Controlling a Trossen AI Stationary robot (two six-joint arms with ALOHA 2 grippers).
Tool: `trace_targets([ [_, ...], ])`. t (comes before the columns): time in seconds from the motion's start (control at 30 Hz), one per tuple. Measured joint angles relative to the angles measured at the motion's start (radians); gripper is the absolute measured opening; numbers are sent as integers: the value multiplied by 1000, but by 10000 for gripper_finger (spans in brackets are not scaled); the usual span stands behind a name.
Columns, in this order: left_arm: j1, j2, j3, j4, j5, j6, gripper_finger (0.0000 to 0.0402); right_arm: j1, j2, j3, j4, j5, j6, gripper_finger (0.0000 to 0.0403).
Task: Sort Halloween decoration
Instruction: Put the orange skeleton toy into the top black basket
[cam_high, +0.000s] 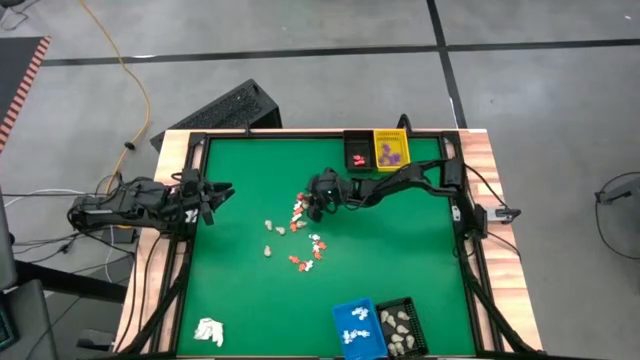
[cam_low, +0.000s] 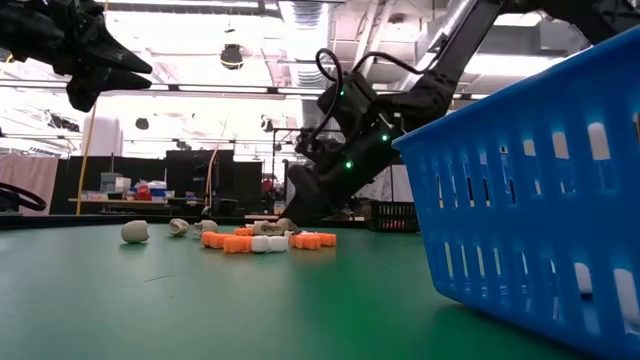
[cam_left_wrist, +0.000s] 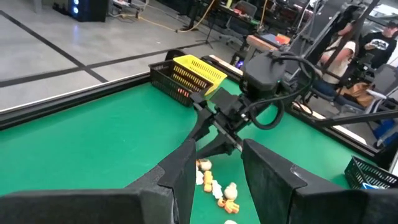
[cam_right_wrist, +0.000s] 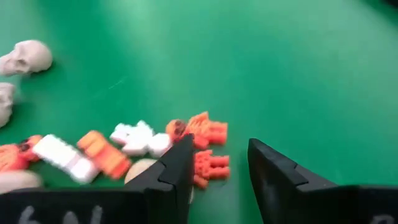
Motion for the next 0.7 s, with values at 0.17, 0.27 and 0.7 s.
trace_targets([
  [0.17,0,0,0,-3,0,-1,121,7,-14,2,-92,-23,11,151],
  [0.27,0,0,0,-6,-1,-1,121,31,-31,2,-107,-38,9,150],
  [0.7,0,0,0,-22,-2,-7,121,90,-84,-2,-119,-17,-65,150],
])
